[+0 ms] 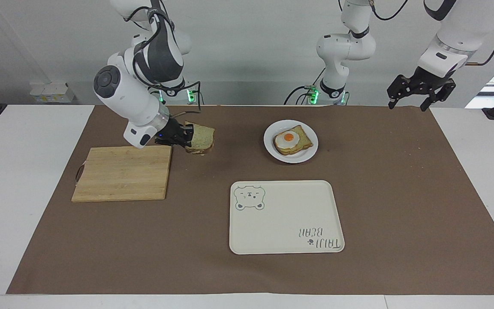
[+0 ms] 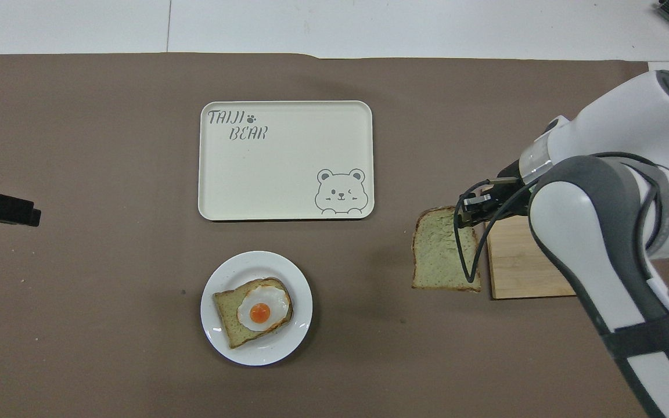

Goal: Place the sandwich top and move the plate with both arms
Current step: 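Lift the bread slice with the right gripper and carry it over the plate, then lower the bread onto the egg toast and open the right gripper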

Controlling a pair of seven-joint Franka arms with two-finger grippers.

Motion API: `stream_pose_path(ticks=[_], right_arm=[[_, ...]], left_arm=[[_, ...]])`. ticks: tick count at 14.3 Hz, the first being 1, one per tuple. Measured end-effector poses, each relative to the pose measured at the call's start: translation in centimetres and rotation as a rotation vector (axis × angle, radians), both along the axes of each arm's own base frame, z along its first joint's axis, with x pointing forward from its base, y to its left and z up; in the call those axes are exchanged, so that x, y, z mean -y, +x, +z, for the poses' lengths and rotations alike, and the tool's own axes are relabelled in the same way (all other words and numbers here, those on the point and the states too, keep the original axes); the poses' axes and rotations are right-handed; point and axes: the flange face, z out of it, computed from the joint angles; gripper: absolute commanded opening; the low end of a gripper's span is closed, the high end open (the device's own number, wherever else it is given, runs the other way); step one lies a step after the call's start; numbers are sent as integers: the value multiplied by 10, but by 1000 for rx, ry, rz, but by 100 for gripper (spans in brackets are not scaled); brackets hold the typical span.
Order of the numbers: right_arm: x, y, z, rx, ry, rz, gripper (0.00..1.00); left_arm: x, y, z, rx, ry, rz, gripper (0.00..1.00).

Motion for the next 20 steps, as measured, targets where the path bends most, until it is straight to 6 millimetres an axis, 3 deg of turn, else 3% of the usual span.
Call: stream_pose_path(ticks=[8, 11, 14, 16, 20], right_arm=[[-143, -27, -10, 13, 64, -30, 0], [-181, -40, -17, 5, 99, -33, 0], [-205, -43, -22, -20, 192, -75, 0], [-232, -53, -33, -19, 191, -94, 0], [-288, -78, -74, -29, 173, -63, 0]], left_arm=[[0, 0, 0, 0, 0, 0, 100], [0, 0, 0, 0, 0, 0, 100], [0, 0, 0, 0, 0, 0, 100], [0, 0, 0, 0, 0, 0, 100], [0, 0, 0, 0, 0, 0, 100]])
